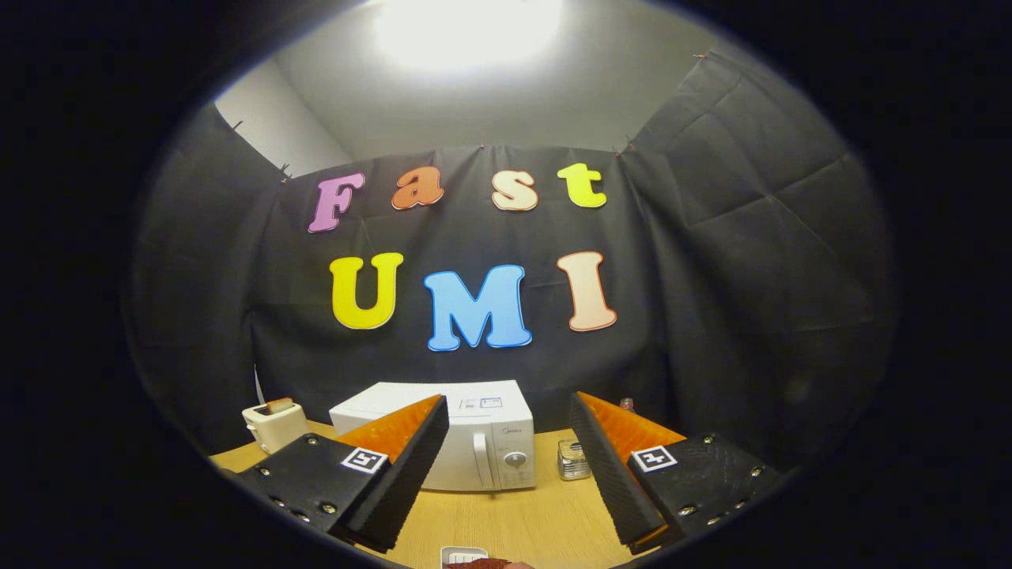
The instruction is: Open the microwave, put the food inside, and close the microwave door.
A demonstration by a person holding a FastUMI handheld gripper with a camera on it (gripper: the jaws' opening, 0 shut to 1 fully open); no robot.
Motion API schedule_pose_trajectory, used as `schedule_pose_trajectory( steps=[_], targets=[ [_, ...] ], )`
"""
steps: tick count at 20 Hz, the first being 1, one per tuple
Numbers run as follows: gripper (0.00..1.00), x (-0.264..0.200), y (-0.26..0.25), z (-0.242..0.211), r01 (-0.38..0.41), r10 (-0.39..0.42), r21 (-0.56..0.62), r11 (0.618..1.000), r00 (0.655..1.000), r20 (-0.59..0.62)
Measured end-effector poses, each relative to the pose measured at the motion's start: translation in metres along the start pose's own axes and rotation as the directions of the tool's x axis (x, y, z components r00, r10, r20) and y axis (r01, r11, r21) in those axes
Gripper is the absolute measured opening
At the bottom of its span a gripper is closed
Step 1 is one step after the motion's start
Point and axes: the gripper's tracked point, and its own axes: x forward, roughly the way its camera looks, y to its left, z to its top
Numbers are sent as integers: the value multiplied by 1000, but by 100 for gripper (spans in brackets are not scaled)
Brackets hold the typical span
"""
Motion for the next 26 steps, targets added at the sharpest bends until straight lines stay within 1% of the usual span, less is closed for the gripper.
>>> schedule_pose_trajectory(
  steps=[2,8,14,16,19,24,25,26],
  targets=[
    [97,4,1,-4,-6,6,-12,1000,1000,-16],
    [97,25,8,-5,-46,49,-80,996,998,32],
    [97,77,8,-30,-77,80,-95,992,996,28],
    [97,98,10,-48,-90,91,-84,992,996,6],
    [97,128,17,-84,-111,108,-62,992,992,-59],
    [97,179,28,-144,-139,126,-62,988,976,-179],
    [96,190,29,-156,-139,125,-54,989,971,-206],
    [93,197,30,-165,-137,124,-45,990,966,-227]
  ],
)
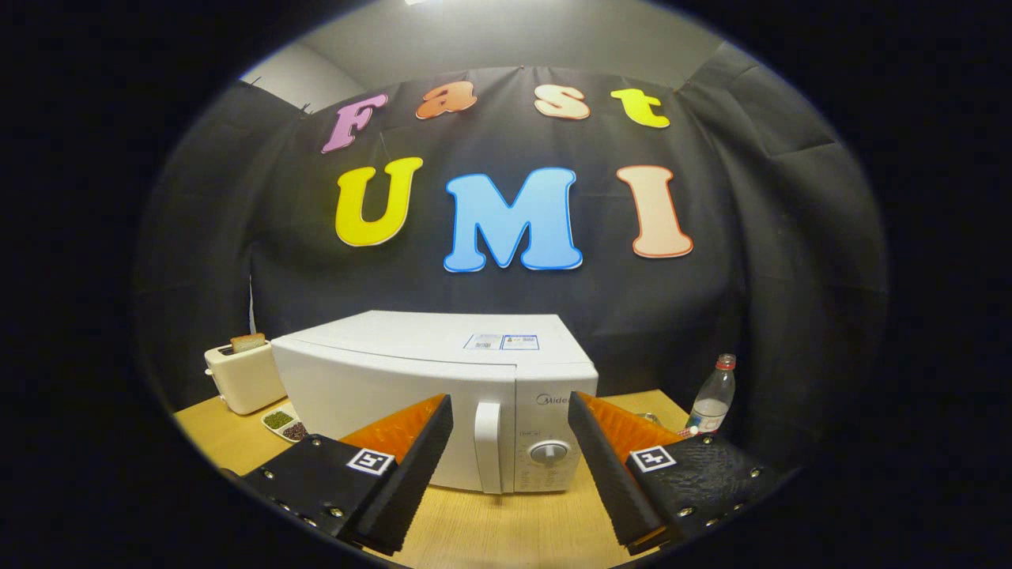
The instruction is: Open the microwave, put the food inside, and close the microwave door.
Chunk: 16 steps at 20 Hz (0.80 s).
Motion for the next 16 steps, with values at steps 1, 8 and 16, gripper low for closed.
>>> schedule_pose_trajectory(
  steps=[1,8,16],
  targets=[
    [91,10,0,-10,3,-3,12,1000,1000,-25],
    [70,48,12,-63,-9,22,70,998,984,-178],
    [12,56,21,-72,31,-25,22,999,975,-219]
  ],
)
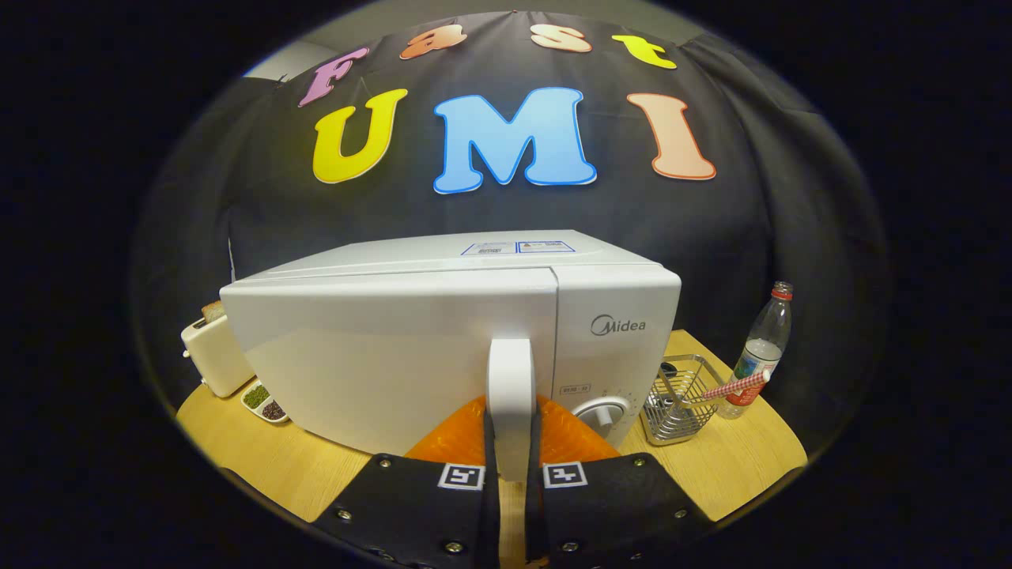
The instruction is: Open the microwave, put the food inside, and close the microwave door.
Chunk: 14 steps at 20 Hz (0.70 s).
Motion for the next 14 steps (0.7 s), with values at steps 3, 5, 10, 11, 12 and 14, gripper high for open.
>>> schedule_pose_trajectory(
  steps=[3,5,10,11,12,14],
  targets=[
    [12,-7,6,-7,-11,11,-2,1000,999,-49],
    [12,-25,8,-12,-13,11,-62,998,999,-35],
    [13,-74,25,-30,-13,12,-15,1000,997,-71],
    [13,-84,32,-35,-22,21,-14,1000,996,-82],
    [17,-95,39,-39,-37,36,-13,999,995,-89],
    [21,-117,52,-46,-73,70,-18,997,993,-96]
  ],
)
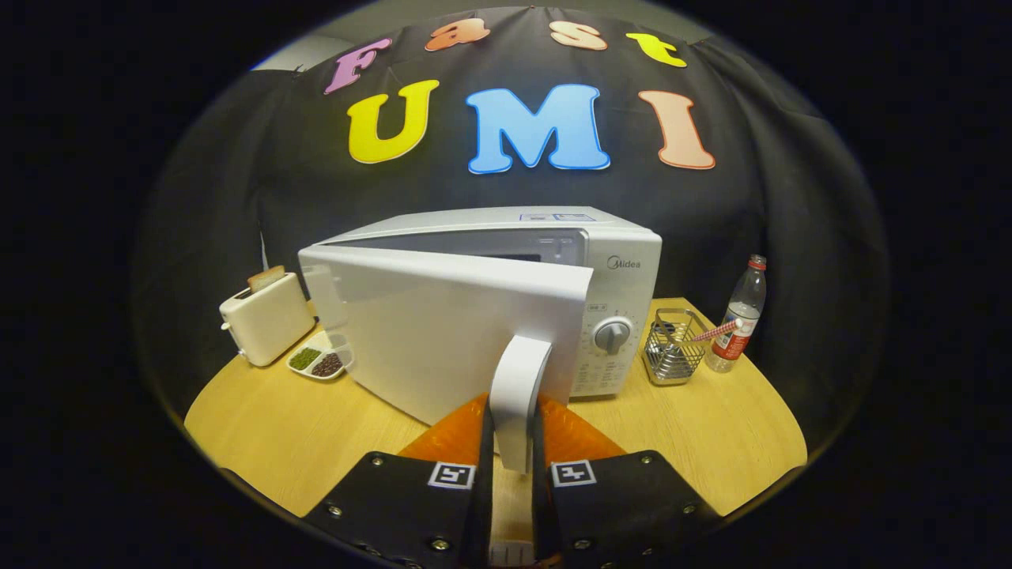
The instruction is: Open the microwave, put the food inside, and close the microwave door.
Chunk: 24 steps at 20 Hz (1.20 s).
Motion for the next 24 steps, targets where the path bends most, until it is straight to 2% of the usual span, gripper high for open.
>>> schedule_pose_trajectory(
  steps=[4,13,19,21,24],
  targets=[
    [22,-27,27,-14,-18,18,-43,999,1000,1],
    [22,-76,95,-37,-23,23,-18,1000,1000,19],
    [22,-96,153,-54,-64,65,-47,997,998,19],
    [22,-101,166,-55,-38,40,-57,998,999,34],
    [22,-108,194,-58,-41,45,-84,996,998,45]
  ],
)
